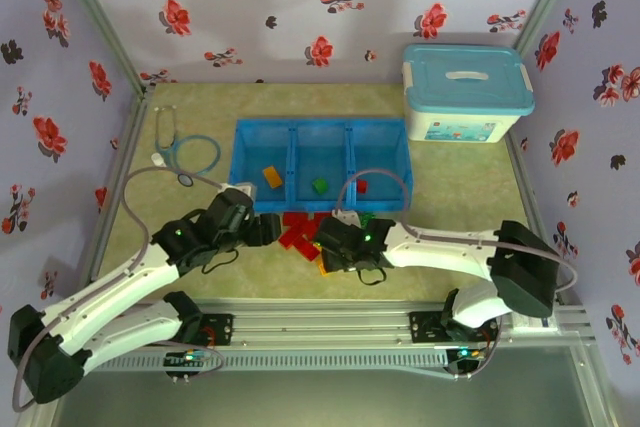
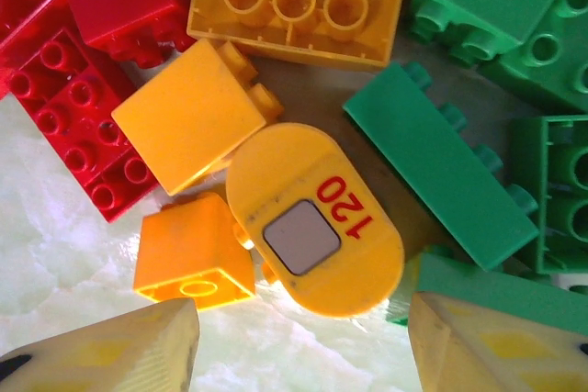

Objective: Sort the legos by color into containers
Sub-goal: Pick up the lego from the bottom-center of the table.

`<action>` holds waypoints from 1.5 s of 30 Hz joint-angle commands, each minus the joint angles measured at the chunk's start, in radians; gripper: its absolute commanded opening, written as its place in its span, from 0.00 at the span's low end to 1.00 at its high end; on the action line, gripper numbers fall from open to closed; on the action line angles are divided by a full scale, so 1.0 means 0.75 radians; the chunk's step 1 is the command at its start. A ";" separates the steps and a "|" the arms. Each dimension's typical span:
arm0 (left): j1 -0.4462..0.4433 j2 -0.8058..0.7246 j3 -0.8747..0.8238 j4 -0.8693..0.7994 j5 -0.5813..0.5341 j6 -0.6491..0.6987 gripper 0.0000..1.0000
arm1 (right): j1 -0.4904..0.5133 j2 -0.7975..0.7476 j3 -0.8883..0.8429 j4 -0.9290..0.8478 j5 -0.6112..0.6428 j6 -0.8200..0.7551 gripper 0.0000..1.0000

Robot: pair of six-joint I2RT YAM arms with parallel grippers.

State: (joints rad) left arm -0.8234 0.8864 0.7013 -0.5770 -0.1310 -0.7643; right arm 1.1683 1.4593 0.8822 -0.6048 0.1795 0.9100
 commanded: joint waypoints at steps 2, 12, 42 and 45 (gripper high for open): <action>0.008 -0.048 -0.047 -0.049 -0.028 -0.057 0.73 | 0.008 0.063 0.070 -0.031 0.046 0.062 0.63; 0.007 -0.093 -0.080 -0.070 -0.037 -0.069 0.74 | 0.007 0.170 0.130 -0.141 0.129 0.103 0.63; 0.008 -0.092 -0.119 -0.053 -0.050 -0.067 0.73 | -0.037 0.288 0.131 -0.056 0.124 0.110 0.56; 0.008 -0.093 -0.117 -0.053 -0.052 -0.063 0.73 | -0.035 0.274 0.151 -0.096 0.134 0.106 0.46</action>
State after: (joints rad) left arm -0.8234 0.8268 0.6178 -0.6136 -0.1436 -0.8070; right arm 1.1458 1.6684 0.9619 -0.6315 0.2592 0.9783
